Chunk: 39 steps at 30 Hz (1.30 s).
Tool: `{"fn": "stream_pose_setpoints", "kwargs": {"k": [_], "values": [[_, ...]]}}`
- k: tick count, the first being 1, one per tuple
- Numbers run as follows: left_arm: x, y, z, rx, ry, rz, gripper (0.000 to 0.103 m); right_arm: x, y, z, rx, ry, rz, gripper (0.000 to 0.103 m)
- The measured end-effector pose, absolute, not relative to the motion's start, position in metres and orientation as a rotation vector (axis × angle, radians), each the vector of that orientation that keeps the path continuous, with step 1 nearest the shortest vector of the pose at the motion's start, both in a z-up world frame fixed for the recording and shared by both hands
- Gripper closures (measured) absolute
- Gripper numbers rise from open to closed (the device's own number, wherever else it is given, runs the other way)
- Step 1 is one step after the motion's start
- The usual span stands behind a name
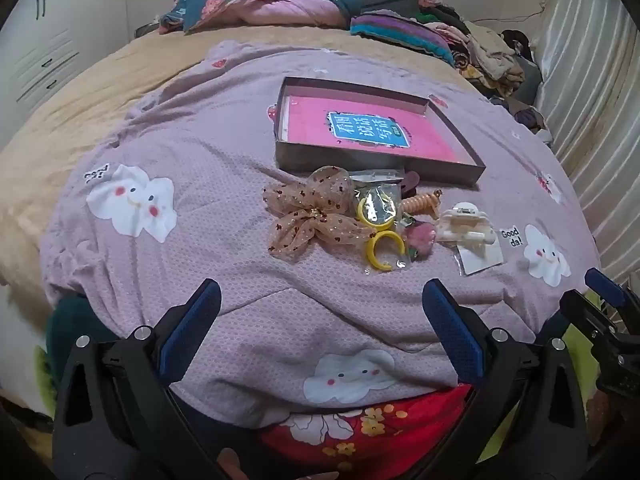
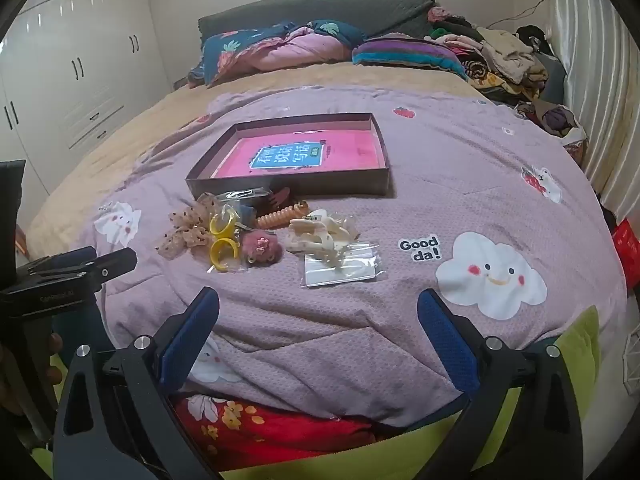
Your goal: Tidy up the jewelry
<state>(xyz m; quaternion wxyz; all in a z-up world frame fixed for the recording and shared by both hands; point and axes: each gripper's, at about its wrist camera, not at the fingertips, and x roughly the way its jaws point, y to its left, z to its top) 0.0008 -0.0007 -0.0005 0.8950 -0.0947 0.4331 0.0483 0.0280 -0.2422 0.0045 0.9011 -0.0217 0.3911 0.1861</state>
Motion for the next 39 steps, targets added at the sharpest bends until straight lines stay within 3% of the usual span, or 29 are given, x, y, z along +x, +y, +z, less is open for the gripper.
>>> {"fn": "stream_pose_setpoints", "kwargs": {"k": [39], "values": [[-0.0036, -0.0058, 0.0068, -0.184, 0.878, 0.091, 0.008, 0.0236, -0.2442, 0.0091, -0.024, 0.801, 0.406, 0.004]]}}
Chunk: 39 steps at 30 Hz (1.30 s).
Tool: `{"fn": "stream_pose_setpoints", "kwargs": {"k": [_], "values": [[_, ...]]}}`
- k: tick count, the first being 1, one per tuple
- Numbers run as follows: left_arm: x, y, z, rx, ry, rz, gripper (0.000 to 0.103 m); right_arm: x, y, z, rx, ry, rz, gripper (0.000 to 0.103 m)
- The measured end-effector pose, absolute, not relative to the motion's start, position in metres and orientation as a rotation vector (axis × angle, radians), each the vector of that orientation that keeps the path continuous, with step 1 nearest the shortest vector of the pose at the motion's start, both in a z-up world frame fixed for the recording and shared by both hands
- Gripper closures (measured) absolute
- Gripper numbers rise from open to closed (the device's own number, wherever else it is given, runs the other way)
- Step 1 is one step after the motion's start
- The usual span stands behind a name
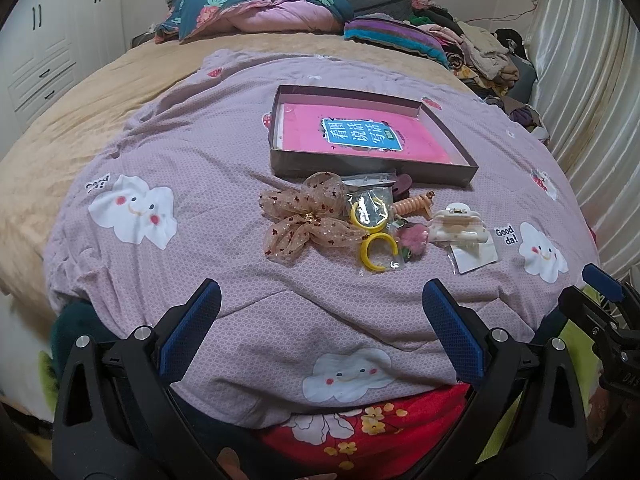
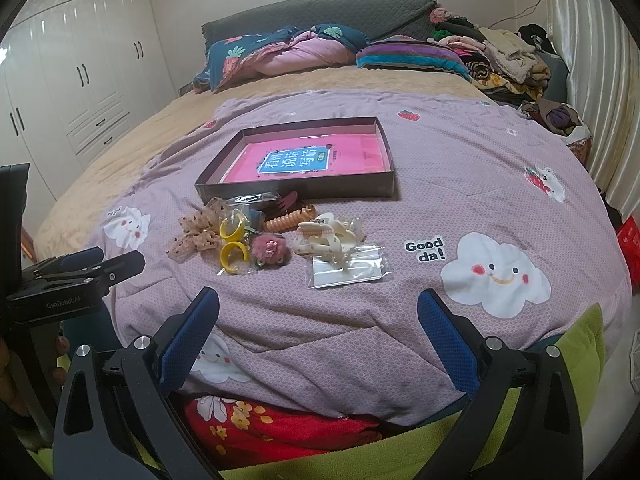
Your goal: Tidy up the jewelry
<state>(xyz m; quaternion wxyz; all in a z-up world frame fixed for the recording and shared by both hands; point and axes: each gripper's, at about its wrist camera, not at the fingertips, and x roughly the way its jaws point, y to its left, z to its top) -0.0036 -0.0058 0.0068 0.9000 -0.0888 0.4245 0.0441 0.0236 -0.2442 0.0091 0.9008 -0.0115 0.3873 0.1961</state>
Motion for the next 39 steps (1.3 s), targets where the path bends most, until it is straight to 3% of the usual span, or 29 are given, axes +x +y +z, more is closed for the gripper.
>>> {"fn": "stream_pose_setpoints", "kwargs": {"k": [39], "values": [[-0.0032, -0.002, 0.0083, -0.18, 0.879, 0.094, 0.008, 0.0276, -0.2392, 0.0118, -0.046, 0.796, 0.411, 0.004]]}}
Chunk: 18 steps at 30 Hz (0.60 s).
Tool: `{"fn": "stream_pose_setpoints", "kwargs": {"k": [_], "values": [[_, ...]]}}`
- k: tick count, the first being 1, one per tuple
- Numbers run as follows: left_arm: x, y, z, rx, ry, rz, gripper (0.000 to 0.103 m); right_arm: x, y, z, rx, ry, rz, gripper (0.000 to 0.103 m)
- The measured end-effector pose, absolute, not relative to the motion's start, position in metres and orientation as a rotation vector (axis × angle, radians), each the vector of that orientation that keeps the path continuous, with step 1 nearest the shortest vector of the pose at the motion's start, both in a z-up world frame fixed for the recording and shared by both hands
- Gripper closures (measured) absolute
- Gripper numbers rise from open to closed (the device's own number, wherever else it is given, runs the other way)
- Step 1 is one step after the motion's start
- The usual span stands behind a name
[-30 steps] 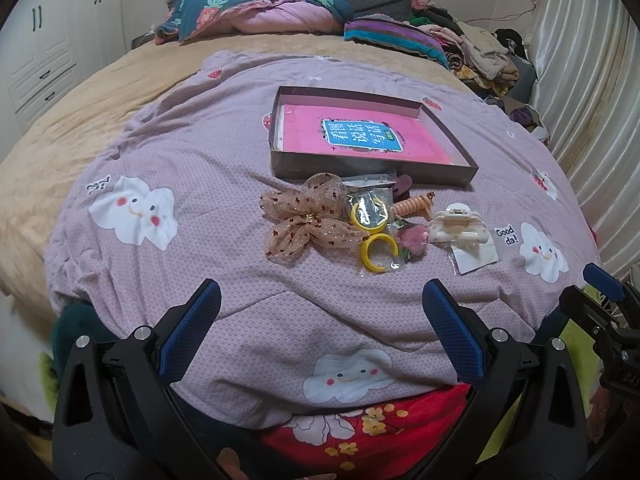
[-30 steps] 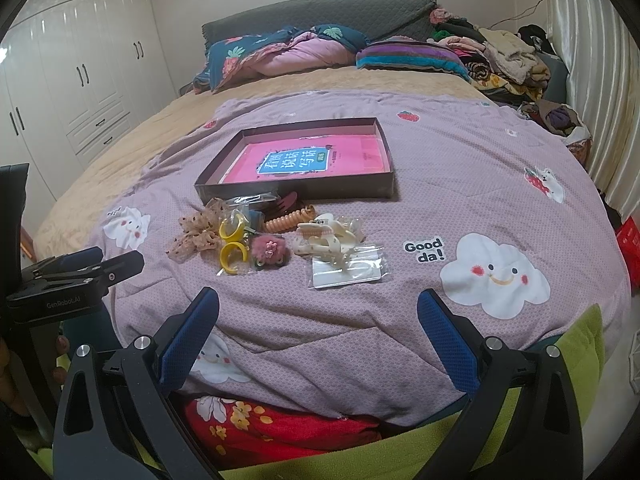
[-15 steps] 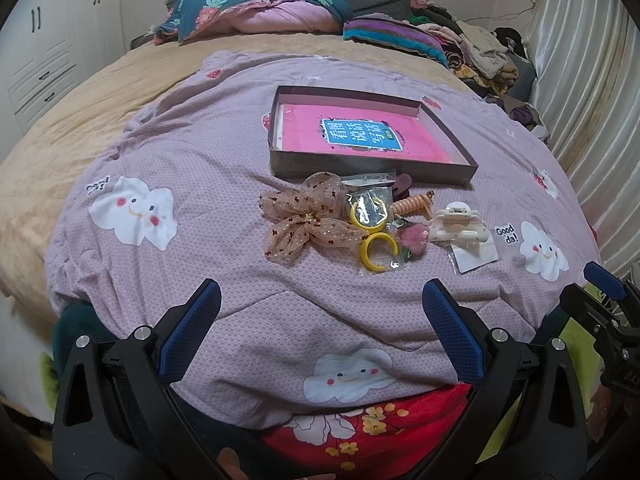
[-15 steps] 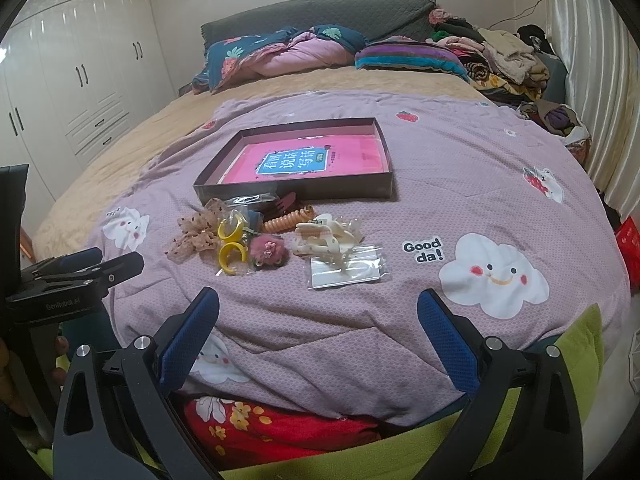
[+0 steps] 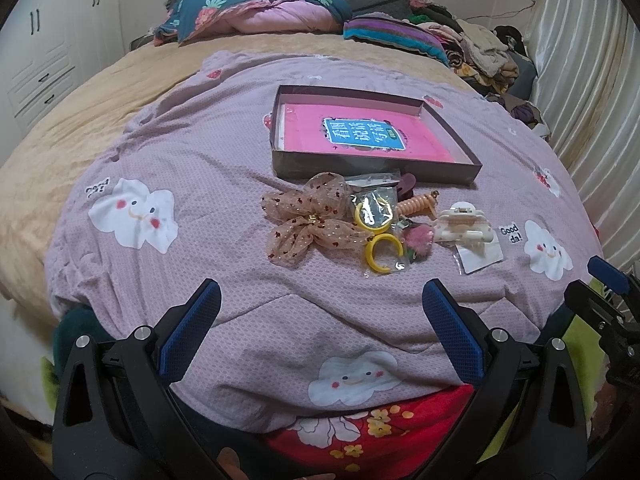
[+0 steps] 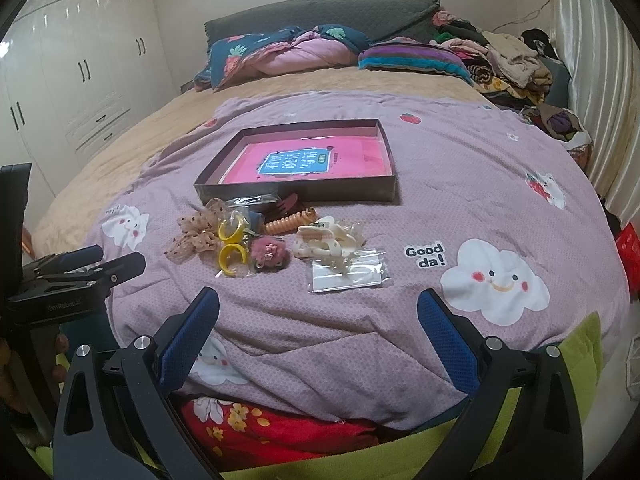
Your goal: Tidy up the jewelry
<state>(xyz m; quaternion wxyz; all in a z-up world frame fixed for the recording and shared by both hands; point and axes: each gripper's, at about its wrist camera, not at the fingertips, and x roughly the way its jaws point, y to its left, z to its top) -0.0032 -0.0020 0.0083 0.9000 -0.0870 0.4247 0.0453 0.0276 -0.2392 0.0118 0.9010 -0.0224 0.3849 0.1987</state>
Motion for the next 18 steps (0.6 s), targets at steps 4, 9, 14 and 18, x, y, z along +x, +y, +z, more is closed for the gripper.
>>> {"fn": "stream_pose_setpoints", "kwargs": {"k": [4, 9, 14, 18], "values": [[-0.002, 0.011, 0.005, -0.199, 0.884, 0.103, 0.008, 0.032, -0.232, 0.011, -0.066, 0.801, 0.42, 0.004], [0.004, 0.025, -0.006, -0.218, 0.893, 0.126, 0.008, 0.039, -0.221, 0.009, -0.1, 0.802, 0.443, 0.004], [0.008, 0.044, -0.013, -0.241, 0.899, 0.158, 0.008, 0.046, -0.204, 0.006, -0.142, 0.804, 0.484, 0.004], [0.01, 0.048, -0.017, -0.251, 0.914, 0.172, 0.008, 0.056, -0.193, 0.001, -0.15, 0.823, 0.518, 0.004]]}}
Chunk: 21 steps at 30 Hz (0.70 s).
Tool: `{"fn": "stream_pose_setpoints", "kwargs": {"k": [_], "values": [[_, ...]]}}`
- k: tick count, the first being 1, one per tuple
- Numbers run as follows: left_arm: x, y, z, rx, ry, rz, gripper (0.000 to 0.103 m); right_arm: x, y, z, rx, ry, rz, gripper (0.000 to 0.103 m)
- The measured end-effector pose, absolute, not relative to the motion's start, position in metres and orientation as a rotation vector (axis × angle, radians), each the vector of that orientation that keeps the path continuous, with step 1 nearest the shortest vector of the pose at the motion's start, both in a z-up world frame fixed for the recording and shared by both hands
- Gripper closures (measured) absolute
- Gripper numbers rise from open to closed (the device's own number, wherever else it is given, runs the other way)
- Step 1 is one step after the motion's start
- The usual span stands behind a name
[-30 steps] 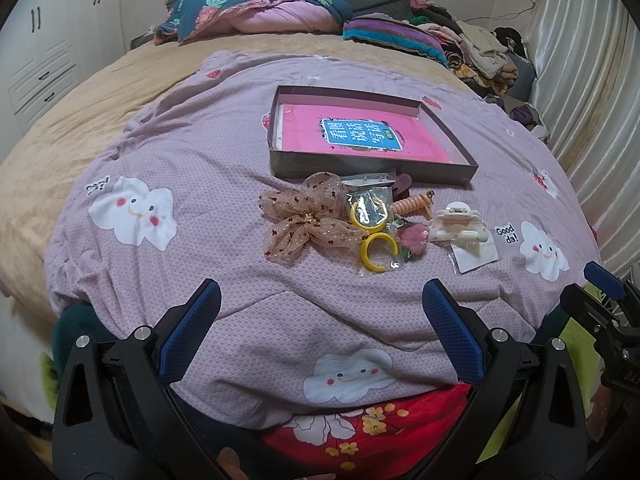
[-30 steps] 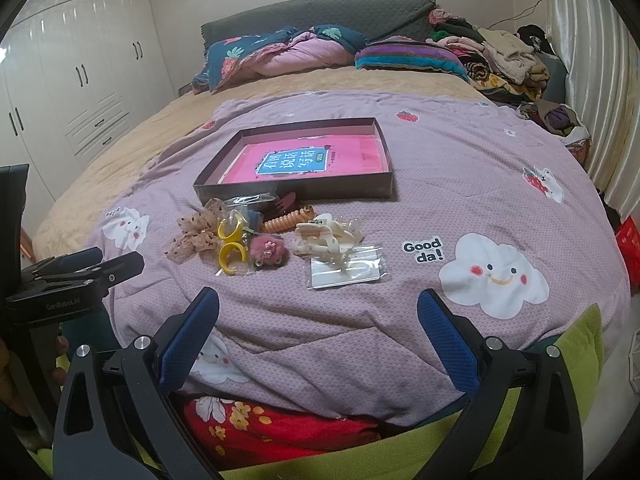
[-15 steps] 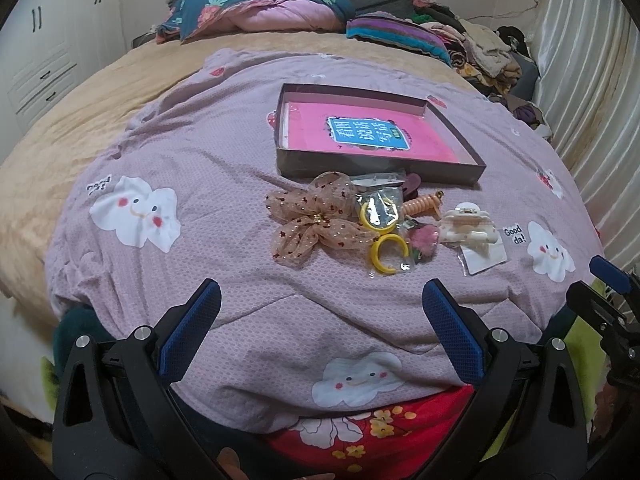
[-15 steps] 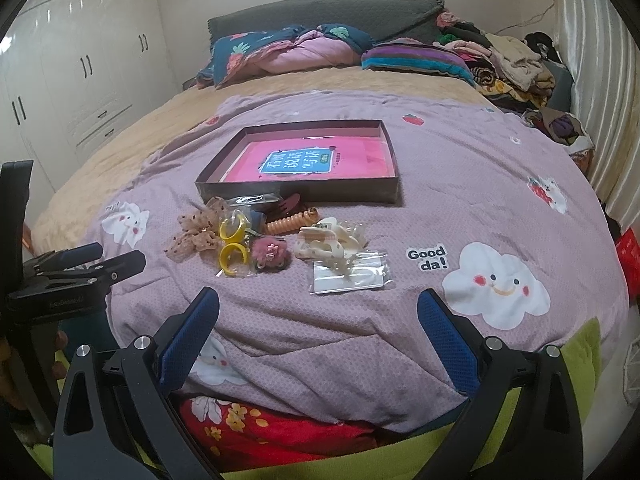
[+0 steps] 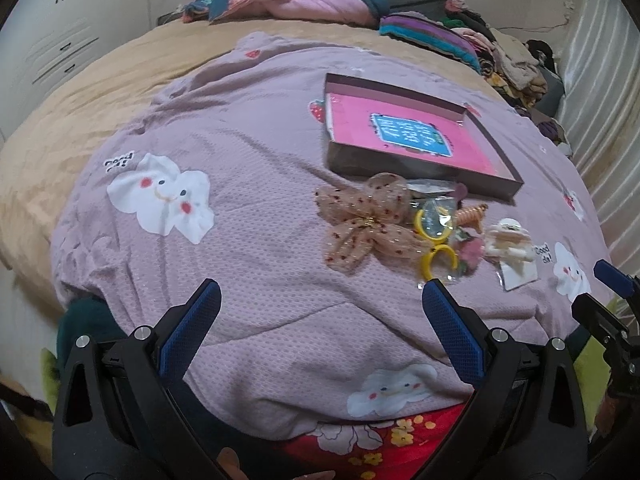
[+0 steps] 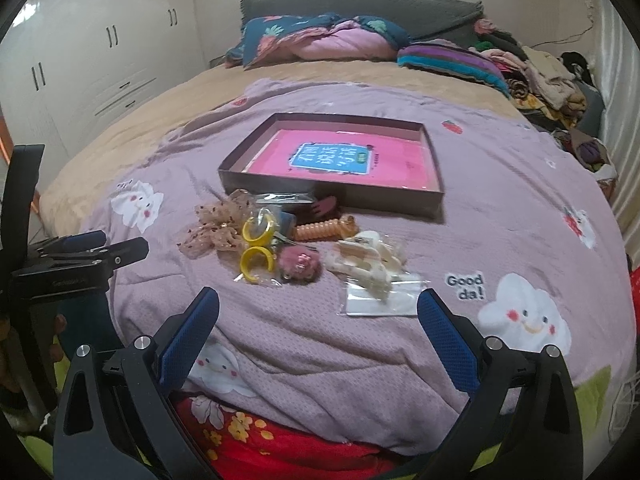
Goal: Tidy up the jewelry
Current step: 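Grasp the pink sheer bow with the left tool while the right tool grasps the white claw clip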
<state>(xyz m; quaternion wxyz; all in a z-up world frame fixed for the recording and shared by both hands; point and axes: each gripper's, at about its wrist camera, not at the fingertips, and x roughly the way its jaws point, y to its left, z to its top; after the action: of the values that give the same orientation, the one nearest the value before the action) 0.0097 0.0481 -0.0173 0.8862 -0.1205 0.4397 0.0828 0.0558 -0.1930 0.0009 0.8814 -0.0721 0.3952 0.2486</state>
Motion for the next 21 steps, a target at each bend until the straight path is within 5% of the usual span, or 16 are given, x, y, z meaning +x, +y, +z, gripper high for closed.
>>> {"fn": "stream_pose_setpoints", "kwargs": {"k": [11, 15, 21], "values": [[0.043, 0.055, -0.039, -0.25, 0.972, 0.157, 0.008, 0.095, -0.19, -0.015, -0.156, 0.853, 0.52, 0.006], [0.058, 0.056, -0.048, -0.246, 0.99, 0.146, 0.008, 0.112, -0.188, -0.022, -0.196, 0.863, 0.511, 0.019], [0.083, 0.062, -0.07, -0.259, 1.035, 0.089, 0.008, 0.132, -0.183, -0.035, -0.242, 0.885, 0.517, 0.025]]}}
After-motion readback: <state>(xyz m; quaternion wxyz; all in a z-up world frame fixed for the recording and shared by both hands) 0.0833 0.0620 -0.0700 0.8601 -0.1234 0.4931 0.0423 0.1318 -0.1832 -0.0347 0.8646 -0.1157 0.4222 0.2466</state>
